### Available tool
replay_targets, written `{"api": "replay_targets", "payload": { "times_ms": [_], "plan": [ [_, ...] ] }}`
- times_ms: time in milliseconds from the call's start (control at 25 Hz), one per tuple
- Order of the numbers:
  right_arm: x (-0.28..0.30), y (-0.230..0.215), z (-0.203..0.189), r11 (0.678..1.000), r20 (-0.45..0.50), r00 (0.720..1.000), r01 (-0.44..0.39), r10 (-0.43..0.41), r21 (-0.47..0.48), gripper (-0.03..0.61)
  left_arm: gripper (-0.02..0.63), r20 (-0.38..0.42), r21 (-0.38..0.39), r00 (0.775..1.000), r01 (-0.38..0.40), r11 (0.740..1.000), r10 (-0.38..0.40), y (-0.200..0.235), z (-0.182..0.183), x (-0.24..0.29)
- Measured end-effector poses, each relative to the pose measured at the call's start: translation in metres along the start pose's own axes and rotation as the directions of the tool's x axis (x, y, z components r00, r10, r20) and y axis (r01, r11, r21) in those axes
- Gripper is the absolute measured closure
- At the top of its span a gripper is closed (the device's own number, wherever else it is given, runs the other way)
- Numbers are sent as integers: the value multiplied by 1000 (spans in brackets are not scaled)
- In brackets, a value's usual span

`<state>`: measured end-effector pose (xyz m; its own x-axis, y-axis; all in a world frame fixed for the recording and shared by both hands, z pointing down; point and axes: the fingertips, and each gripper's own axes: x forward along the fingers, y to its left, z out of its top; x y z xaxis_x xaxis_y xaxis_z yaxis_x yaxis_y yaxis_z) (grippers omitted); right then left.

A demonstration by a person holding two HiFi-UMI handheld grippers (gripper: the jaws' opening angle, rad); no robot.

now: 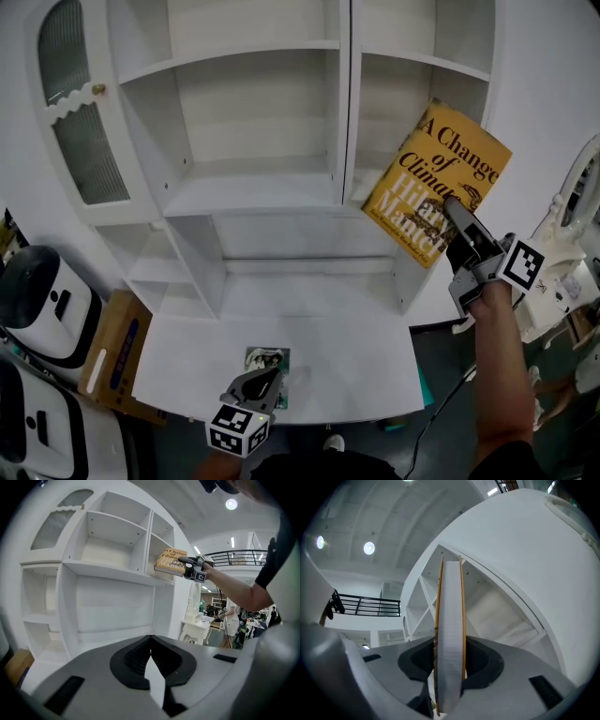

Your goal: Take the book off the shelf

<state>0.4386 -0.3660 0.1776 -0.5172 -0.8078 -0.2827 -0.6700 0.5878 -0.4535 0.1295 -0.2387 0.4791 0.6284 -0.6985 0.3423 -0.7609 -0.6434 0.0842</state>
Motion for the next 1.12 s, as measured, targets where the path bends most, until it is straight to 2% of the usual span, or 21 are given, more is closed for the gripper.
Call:
{"api": "replay_targets", "payload": {
  "times_ms": [120,240,400,520,600,760,840,960,1120],
  "plan": [
    [-22,19,-40,996,-42,998,-47,51,74,426,603,-17,-3,1000,14,1000,-14,7,-12,-14],
    [-39,30,-80,987,-96,993,-60,75,151,426,603,-13,2,999,33,999,-33,16,-5,-21],
    [-80,35,-163,964,-178,983,-6,55,266,425,603,-23,4,997,77,997,-76,14,-20,-35],
    [-111,42,-235,948,-282,959,57,36,314,425,603,-48,9,993,111,994,-110,14,-37,-47],
    [-128,41,-288,933,-385,923,117,25,341,425,603,-64,2,989,133,991,-133,12,-49,-53],
    [-154,32,-386,905,-577,816,221,32,364,425,603,-71,0,984,164,986,-164,7,-69,-63],
    [-167,15,-427,868,-647,762,320,1,379,425,603,-75,-6,983,169,986,-169,5,-77,-64],
    [-174,-7,-470,810,-710,705,414,4,415,425,603,-91,-12,981,173,985,-174,-1,-87,-64],
    [-161,-35,-504,780,-761,645,436,78,449,425,603,-96,-14,985,146,989,-146,-3,-86,-58]
  ]
}}
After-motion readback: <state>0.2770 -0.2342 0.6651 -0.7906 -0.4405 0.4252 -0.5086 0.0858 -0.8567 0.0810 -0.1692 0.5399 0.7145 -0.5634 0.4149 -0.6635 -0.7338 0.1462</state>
